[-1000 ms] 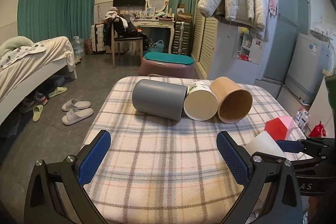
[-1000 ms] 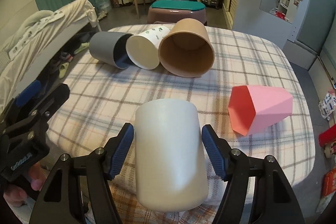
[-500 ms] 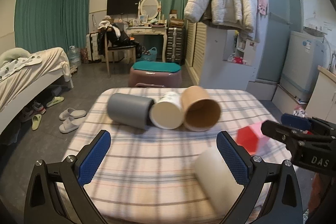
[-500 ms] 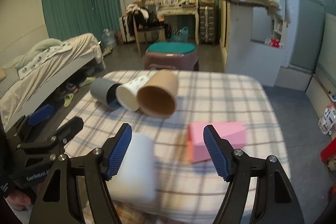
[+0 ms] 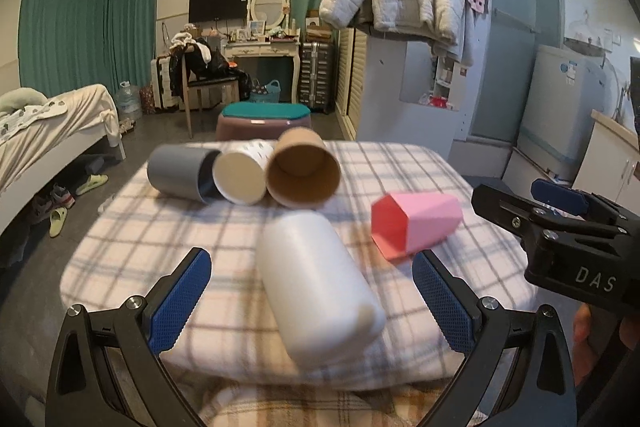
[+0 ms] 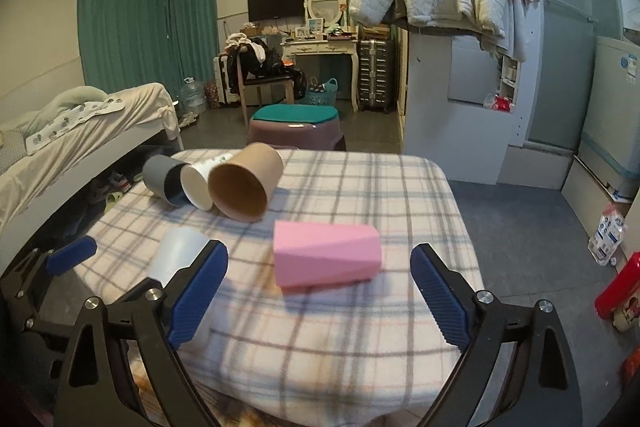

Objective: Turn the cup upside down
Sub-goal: 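Lift the white cup with the right tool and rotate it upright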

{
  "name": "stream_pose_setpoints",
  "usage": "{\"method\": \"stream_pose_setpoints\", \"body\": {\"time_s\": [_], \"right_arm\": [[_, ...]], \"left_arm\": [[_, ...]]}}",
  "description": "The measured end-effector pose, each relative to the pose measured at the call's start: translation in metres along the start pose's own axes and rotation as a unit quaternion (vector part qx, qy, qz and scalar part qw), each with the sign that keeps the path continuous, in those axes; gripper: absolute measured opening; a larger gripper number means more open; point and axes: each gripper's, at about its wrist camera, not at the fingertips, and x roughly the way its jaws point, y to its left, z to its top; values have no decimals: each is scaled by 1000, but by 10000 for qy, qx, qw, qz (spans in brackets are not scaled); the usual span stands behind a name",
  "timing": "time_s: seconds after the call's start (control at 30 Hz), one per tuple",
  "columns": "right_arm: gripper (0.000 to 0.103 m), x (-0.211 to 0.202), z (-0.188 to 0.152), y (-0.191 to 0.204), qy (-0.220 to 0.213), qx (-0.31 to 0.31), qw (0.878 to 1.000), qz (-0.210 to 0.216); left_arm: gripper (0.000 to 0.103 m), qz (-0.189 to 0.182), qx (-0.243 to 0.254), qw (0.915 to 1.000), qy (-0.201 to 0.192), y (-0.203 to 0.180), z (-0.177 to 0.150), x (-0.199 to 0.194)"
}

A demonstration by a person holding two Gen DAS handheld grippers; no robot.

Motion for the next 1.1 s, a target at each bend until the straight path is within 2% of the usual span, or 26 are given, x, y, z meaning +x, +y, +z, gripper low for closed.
{"method": "stream_pose_setpoints", "body": {"time_s": [0.2, 0.53, 0.6, 0.63, 0.67, 1.1], "right_arm": [[95, 10, -20, -15, 167, 229, 9996, -48], [95, 18, -28, -29, 312, 382, 9987, -121], [95, 22, -29, -30, 377, 404, 9984, -130], [95, 23, -30, -30, 393, 417, 9983, -123], [95, 24, -31, -29, 411, 429, 9982, -104], [95, 29, -29, -23, 479, 391, 9980, -99]], "left_arm": [[103, -54, -1, 9997, 225, -9, -18, 11], [102, -99, 54, 9977, 663, -13, -39, 39], [93, -53, 73, 9976, 691, -10, -42, 43], [81, -46, 90, 9974, 719, -9, -42, 45], [78, -97, 99, 9969, 771, -9, -43, 47], [78, 70, 219, 9973, 693, 1, -22, 38]]}}
